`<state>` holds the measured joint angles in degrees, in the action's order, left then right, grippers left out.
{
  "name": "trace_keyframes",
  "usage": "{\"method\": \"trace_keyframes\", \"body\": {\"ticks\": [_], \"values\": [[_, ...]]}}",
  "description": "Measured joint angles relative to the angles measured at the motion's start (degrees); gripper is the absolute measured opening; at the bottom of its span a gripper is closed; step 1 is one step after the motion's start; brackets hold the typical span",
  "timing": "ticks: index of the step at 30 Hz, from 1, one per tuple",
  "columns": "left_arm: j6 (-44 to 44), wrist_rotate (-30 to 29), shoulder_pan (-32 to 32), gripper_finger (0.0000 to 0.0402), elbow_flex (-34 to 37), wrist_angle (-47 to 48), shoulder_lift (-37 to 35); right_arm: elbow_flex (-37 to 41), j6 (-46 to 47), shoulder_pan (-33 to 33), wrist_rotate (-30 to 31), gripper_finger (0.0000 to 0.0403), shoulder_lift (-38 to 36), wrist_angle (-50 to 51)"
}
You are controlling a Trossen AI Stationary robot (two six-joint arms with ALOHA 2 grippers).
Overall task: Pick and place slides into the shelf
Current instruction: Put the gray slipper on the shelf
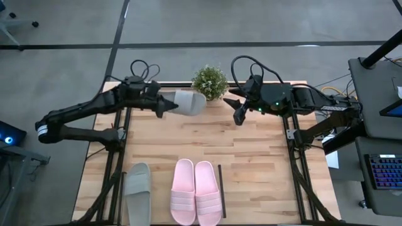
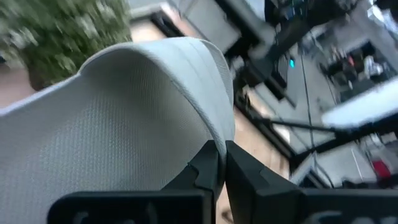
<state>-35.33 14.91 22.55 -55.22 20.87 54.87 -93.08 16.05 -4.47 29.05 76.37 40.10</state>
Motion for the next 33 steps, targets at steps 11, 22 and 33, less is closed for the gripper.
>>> {"method": "trace_keyframes", "body": {"ticks": [11,22,33], "values": [[-2.29,-7.82,0.00,0.0000,-0.04,-14.99,-1.47,0.36,9.71,0.00,11.98,0.0187,0.53,-0.16],[-3.43,-11.40,0.00,0.0000,0.24,-30.97,-0.41,2.22,20.64,0.02,21.37,0.0187,0.82,-10.74],[-4.32,-14.97,-0.02,0.0000,0.19,-36.99,0.77,3.22,-10.33,0.00,15.59,0.0208,1.76,-27.85]]}}
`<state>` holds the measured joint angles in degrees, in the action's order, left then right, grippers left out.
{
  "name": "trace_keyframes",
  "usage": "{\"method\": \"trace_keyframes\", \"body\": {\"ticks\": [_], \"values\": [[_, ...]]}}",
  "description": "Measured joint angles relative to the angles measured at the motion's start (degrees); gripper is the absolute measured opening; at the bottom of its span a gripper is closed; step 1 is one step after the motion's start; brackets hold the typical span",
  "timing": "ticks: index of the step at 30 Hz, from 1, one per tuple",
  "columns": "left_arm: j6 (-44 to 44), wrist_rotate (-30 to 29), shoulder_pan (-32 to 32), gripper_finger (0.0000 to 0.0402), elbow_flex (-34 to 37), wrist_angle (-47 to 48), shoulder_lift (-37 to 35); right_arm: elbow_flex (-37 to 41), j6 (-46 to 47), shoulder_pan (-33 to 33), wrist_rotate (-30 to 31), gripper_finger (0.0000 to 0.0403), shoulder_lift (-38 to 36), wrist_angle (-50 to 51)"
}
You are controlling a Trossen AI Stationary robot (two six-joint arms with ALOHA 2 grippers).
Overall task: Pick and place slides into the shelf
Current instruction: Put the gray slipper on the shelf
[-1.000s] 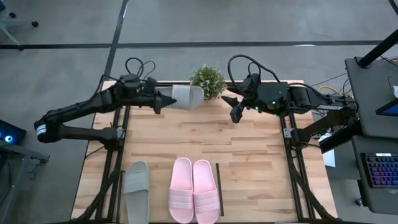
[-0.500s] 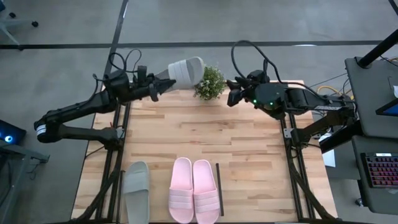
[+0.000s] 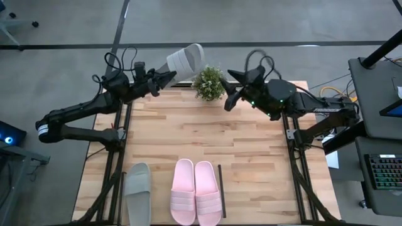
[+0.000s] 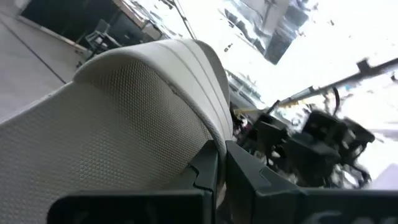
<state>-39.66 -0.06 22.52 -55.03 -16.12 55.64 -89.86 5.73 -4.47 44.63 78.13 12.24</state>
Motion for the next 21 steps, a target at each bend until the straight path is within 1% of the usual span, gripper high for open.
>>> {"method": "trace_keyframes", "body": {"ticks": [2,7,11,13,15,17,19,21], "values": [[-0.50,-0.50,0.02,0.0000,-0.02,-0.41,0.30,-0.03,-5.89,0.02,-1.29,0.0213,0.77,-1.53],[-1.70,-1.57,-0.02,0.0000,-0.06,-1.66,1.43,0.03,-18.64,0.02,-3.36,0.0216,3.64,-1.51],[-2.00,-1.52,-0.04,0.0000,0.05,-2.95,2.98,0.06,-24.38,0.36,-8.43,0.0215,6.48,-5.97],[-2.01,-1.37,-0.04,0.0000,0.04,-2.93,3.47,0.05,-24.57,0.81,-8.99,0.0215,7.19,-8.29],[-1.82,-1.16,-0.04,0.0000,-0.09,-3.03,3.96,-0.06,-22.57,1.61,-10.41,0.0214,7.28,-9.25],[-0.25,-0.66,-0.07,0.0000,-0.10,-3.24,4.12,-0.84,-19.15,2.70,-13.32,0.0215,7.16,-9.98],[2.99,0.17,-0.07,0.0000,0.01,-5.35,4.36,-2.03,-15.19,4.19,-16.61,0.0215,6.84,-9.42],[5.35,0.94,-0.07,0.0000,0.01,-6.66,4.37,-3.41,-11.56,5.89,-20.79,0.0215,6.77,-8.35]]}}
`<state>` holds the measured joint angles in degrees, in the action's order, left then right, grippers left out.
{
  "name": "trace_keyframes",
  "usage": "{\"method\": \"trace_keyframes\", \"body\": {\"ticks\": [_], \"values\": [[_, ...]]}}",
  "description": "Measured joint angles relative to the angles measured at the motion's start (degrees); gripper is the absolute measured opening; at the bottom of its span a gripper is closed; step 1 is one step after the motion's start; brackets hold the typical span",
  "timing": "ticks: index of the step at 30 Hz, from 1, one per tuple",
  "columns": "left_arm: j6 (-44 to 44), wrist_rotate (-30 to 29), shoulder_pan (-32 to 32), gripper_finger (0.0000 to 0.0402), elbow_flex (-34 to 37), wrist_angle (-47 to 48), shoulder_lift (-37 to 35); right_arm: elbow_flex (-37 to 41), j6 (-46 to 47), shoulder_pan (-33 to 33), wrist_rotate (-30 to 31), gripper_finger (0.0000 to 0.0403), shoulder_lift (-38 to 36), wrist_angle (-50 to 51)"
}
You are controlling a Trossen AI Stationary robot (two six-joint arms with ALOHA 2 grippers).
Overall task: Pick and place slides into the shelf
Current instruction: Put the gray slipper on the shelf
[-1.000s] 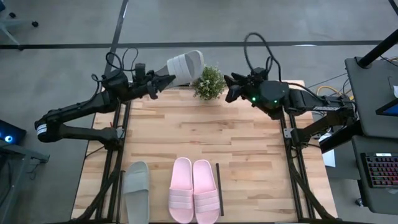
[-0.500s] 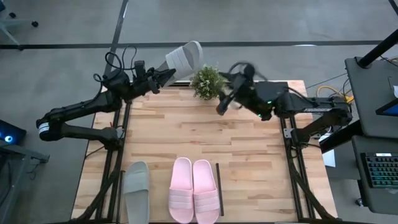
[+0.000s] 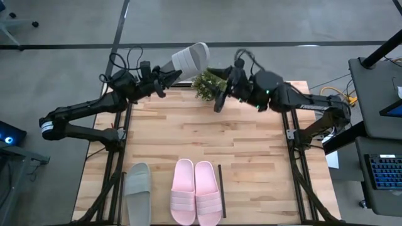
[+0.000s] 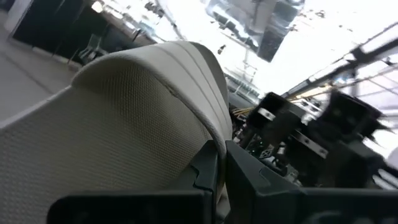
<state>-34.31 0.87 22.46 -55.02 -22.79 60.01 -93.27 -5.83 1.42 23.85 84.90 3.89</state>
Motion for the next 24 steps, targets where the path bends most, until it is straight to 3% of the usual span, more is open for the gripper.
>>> {"method": "trace_keyframes", "body": {"ticks": [6,18,24], "values": [[4.88,1.03,-0.04,0.0000,0.09,-2.22,1.01,-7.24,4.77,4.05,-10.33,0.0215,2.52,6.94],[10.73,0.38,-0.09,0.0000,0.07,-3.94,2.67,-29.86,3.01,6.13,-10.01,0.0215,14.48,30.56],[13.81,0.32,-0.09,0.0000,-0.20,-4.04,1.75,-33.82,4.41,7.56,-8.71,0.0215,14.99,35.00]]}}
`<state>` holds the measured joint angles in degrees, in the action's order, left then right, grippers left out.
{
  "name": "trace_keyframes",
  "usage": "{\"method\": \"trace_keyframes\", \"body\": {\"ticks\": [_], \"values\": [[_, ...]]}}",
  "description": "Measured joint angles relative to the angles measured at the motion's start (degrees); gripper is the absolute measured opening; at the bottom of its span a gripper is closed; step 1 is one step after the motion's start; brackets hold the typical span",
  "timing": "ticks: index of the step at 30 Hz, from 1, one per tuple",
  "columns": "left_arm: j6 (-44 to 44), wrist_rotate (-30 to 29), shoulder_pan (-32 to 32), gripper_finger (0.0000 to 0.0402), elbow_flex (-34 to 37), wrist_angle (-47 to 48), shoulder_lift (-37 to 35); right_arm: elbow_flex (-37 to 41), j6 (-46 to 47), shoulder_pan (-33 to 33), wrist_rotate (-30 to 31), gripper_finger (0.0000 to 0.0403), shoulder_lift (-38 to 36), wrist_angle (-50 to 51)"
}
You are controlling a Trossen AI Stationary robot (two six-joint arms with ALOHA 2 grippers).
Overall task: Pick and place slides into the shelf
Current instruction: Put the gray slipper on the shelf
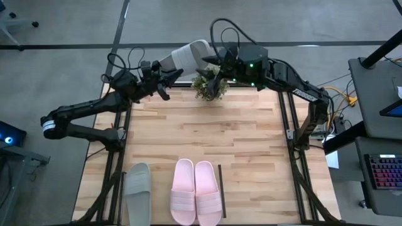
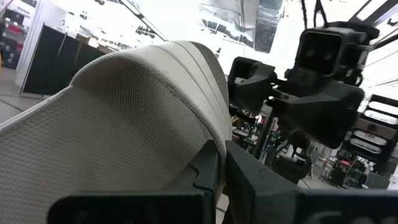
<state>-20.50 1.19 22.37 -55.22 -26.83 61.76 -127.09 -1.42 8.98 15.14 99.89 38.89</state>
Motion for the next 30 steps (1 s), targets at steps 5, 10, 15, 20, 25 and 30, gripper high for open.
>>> {"method": "trace_keyframes", "body": {"ticks": [5,10,15,20,25,30], "values": [[1.84,0.22,-0.02,0.0000,-0.01,0.37,-0.07,0.33,0.31,0.18,-0.07,0.0215,0.10,1.65],[1.96,0.42,-0.02,0.0000,0.14,-1.08,0.15,0.48,0.59,0.21,-0.70,0.0215,1.26,1.78],[1.98,0.37,0.02,0.0000,-0.02,-1.22,0.19,0.52,1.43,0.78,-0.72,0.0215,2.14,1.67],[1.97,0.35,0.02,0.0000,0.10,-1.70,0.19,0.52,1.43,0.93,-1.07,0.0215,2.65,1.38],[1.78,0.66,0.02,0.0000,0.08,-3.42,0.48,0.62,2.30,0.91,-2.27,0.0215,2.65,0.96],[1.52,0.82,0.02,0.0000,-0.07,-4.31,1.02,0.68,4.16,0.93,-3.59,0.0215,2.63,1.20]]}}
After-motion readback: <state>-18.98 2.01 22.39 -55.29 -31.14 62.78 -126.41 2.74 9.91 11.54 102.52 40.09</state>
